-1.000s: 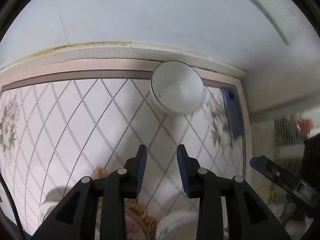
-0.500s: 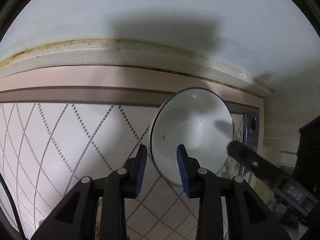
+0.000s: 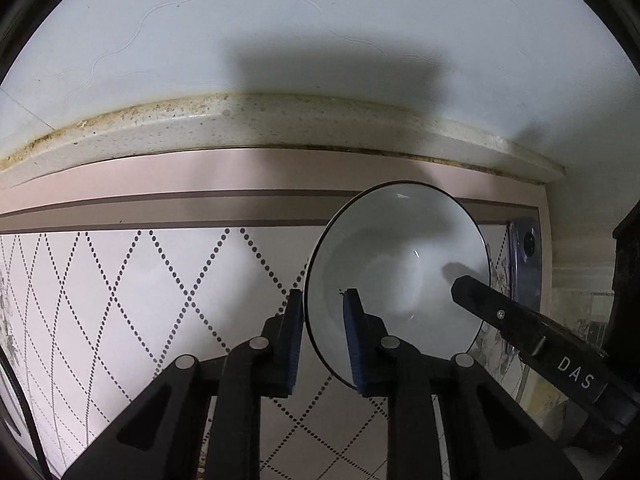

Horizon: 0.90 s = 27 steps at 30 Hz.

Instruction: Organize plates and bowls

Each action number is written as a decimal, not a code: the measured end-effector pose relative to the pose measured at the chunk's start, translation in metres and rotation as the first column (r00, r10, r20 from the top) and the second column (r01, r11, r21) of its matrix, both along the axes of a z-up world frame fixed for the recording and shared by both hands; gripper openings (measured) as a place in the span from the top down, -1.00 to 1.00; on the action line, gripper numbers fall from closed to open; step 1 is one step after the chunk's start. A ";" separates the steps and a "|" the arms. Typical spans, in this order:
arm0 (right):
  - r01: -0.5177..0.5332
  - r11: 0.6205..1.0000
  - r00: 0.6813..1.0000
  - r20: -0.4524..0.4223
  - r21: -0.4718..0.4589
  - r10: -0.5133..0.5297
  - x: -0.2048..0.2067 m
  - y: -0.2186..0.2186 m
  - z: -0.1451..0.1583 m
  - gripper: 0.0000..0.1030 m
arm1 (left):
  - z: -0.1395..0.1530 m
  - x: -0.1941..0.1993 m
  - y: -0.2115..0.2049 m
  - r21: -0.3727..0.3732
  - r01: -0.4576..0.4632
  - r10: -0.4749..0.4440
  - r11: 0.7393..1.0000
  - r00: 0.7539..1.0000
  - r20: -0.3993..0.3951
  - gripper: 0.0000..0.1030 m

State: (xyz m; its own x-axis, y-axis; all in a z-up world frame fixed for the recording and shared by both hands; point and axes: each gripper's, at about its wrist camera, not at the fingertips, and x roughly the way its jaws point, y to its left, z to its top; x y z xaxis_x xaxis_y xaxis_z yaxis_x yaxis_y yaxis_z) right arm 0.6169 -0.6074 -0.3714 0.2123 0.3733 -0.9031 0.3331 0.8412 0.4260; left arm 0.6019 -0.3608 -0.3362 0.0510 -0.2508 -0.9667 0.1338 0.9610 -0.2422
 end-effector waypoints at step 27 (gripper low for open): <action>-0.026 0.998 0.994 0.103 -0.056 0.032 -0.108 0.046 0.106 0.76 | 0.110 -0.114 0.019 -0.055 0.117 -0.107 0.992 0.981 0.161 0.66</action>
State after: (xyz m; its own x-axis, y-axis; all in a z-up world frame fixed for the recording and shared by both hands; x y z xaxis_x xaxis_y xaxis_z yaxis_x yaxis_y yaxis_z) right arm 0.5093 -0.5610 -0.2651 0.2957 0.3319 -0.8958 0.2644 0.8726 0.4106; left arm 0.4879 -0.3423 -0.2266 0.1691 -0.3242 -0.9308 0.2810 0.9210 -0.2697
